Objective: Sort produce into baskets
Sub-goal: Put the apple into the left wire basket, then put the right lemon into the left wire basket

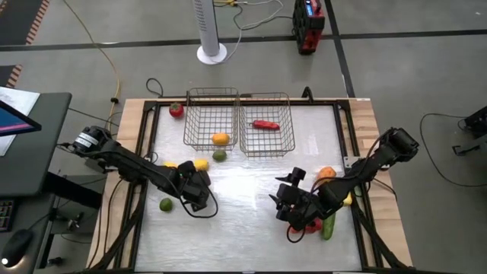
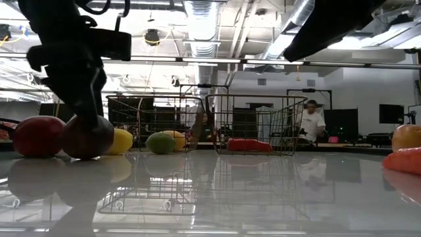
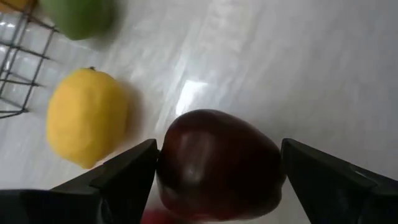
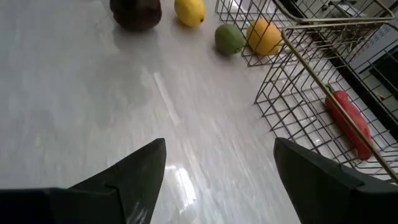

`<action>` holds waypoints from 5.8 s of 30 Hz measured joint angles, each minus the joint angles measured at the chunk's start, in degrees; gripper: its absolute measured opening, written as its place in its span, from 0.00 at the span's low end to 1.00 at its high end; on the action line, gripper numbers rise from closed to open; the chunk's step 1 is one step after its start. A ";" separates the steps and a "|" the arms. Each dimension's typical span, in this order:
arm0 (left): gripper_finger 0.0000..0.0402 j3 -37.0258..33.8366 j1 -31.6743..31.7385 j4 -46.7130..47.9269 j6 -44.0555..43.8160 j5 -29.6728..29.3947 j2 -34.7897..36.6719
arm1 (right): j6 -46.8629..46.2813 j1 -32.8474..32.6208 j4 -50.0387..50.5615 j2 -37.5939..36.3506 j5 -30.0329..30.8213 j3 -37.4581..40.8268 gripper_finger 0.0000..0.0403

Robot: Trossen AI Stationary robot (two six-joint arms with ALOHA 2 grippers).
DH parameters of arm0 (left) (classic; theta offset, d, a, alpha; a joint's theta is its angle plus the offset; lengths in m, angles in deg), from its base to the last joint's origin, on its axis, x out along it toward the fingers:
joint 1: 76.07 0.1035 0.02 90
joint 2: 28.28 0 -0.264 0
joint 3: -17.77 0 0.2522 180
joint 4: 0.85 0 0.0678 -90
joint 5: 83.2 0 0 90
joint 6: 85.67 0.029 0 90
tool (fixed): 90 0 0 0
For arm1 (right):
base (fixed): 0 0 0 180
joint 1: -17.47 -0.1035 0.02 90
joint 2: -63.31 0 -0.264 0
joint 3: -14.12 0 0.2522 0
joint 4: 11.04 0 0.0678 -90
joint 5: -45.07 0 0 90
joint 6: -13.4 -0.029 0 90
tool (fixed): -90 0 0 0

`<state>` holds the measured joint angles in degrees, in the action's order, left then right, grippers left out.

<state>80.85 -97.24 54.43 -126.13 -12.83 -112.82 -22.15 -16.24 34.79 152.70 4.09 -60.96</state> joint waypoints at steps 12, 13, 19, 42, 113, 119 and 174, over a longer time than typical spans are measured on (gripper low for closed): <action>0.92 0.00 0.00 0.22 9.97 2.93 0.00 | 0.02 0.07 0.00 0.00 0.02 0.00 0.80; 0.94 0.00 0.00 0.25 10.42 2.93 0.00 | 0.04 0.07 0.00 0.00 0.02 0.00 0.80; 0.96 -0.02 0.00 1.66 12.17 2.93 0.00 | 0.17 0.07 0.00 0.00 0.04 0.00 0.80; 0.89 0.26 0.66 3.49 10.85 1.88 -4.70 | 1.36 0.48 -1.20 -0.02 0.02 -0.04 0.80; 0.96 20.01 13.19 20.22 26.42 -6.58 0.29 | 0.85 1.51 4.08 -3.85 -1.20 -0.04 0.81; 0.96 14.18 7.05 17.47 19.83 -6.47 0.16 | 0.87 1.51 3.21 -3.85 -1.20 -0.02 0.81; 0.32 11.25 15.33 10.92 25.12 -3.03 1.09 | 1.07 1.51 2.10 -3.85 -1.18 -0.02 0.81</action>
<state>92.10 -81.91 65.35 -101.02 -15.86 -111.72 -21.08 -14.73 36.89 148.85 2.91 -60.98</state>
